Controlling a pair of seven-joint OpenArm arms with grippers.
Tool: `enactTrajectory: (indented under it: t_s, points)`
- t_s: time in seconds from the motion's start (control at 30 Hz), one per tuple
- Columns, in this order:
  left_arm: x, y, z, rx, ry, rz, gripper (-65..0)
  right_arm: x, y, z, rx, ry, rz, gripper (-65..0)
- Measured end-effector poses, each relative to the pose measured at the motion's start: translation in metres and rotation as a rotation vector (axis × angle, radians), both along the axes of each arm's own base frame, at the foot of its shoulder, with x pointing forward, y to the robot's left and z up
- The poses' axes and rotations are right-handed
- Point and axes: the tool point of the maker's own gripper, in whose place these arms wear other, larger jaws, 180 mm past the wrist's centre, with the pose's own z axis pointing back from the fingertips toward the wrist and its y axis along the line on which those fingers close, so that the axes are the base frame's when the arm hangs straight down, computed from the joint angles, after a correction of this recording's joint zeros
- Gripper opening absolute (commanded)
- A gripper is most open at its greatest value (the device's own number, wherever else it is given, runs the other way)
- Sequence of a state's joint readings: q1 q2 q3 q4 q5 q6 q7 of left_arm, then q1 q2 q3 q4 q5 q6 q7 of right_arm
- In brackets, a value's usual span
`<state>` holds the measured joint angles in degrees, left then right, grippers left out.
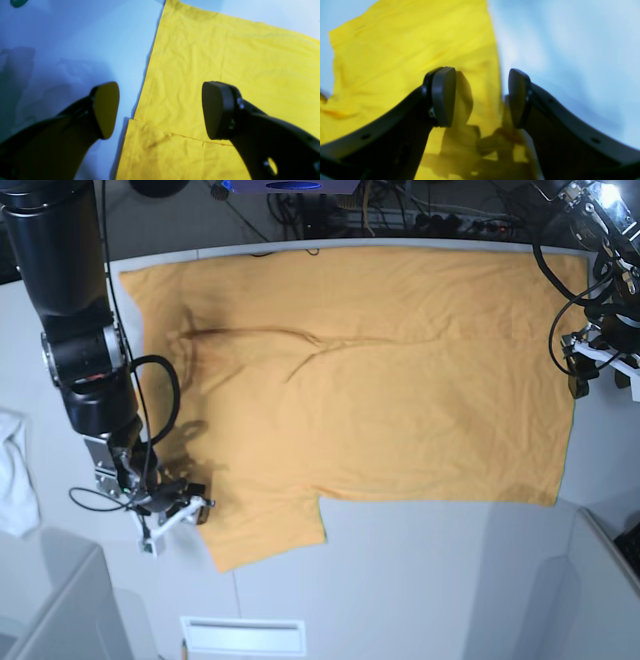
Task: Fold the T-shirt properly
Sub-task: 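Release the collar edge and move both grippers to the hem corners, then grasp the hem corners with both grippers and lift them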
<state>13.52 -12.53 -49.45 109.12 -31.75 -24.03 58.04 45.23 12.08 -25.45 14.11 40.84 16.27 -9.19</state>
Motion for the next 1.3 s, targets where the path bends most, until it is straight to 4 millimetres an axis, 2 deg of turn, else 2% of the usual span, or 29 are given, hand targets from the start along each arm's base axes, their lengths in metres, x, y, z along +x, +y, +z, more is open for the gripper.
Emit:
enactTrajectory:
  t_s: [0.07,0.2,0.3,0.4,0.43,0.53,0.57,0.73,0.83,0.9,1.0,1.17,1.23,1.3]
  points:
    - [-0.001,0.001,-0.003,-0.005,0.008,0.004,-15.6,0.001,-0.001,0.002,-0.002,-0.006,-0.001,-32.9]
    - [-0.007,0.015,-0.009,0.079,0.072,0.04,-15.6,-0.003,0.01,-0.005,0.013,-0.004,0.01,-32.9]
    - [-0.003,0.022,-0.009,0.118,0.086,0.066,-15.6,-0.005,0.01,-0.007,0.017,-0.006,0.007,-33.5]
    - [-0.002,0.027,-0.02,0.107,0.113,0.092,-15.6,-0.005,0.01,-0.007,0.018,-0.012,0.005,-34.8]
    - [-0.002,0.029,-0.025,0.101,0.125,0.099,-15.6,-0.005,0.011,-0.007,0.018,-0.012,0.005,-37.5]
    - [0.005,0.034,-0.042,0.051,0.152,0.128,-15.6,-0.007,0.01,-0.01,0.018,-0.005,0.004,-56.3]
    - [0.012,0.035,-0.044,0.03,0.145,0.133,-15.6,-0.008,0.01,-0.011,0.021,-0.003,0.002,-65.0]
    - [0.056,0.044,-0.047,-0.051,0.111,0.131,-15.6,-0.01,0.009,-0.012,0.028,0.002,-0.003,-65.0]
    - [0.081,0.063,-0.049,0.028,0.204,0.111,-15.6,-0.01,0.01,-0.012,0.028,0.004,-0.002,-65.0]
    - [0.107,0.069,-0.046,0.04,0.21,0.118,-15.6,-0.01,0.011,-0.013,0.026,0.004,0.001,-65.0]
    - [0.144,0.064,-0.051,0.034,0.16,0.103,-15.1,-0.01,0.011,-0.012,0.03,0.001,0.004,-65.0]
    - [0.174,0.047,-0.094,0.004,0.193,0.03,-14.8,-0.011,0.01,-0.013,0.029,0.002,0.003,-65.0]
    - [0.192,0.034,-0.101,-0.051,0.147,0.015,-15.0,-0.011,0.01,-0.013,0.029,0.003,0.004,-65.0]
    - [0.21,0.031,-0.101,-0.083,0.083,0.06,-14.6,-0.011,0.01,-0.013,0.03,0.004,0.004,-65.0]
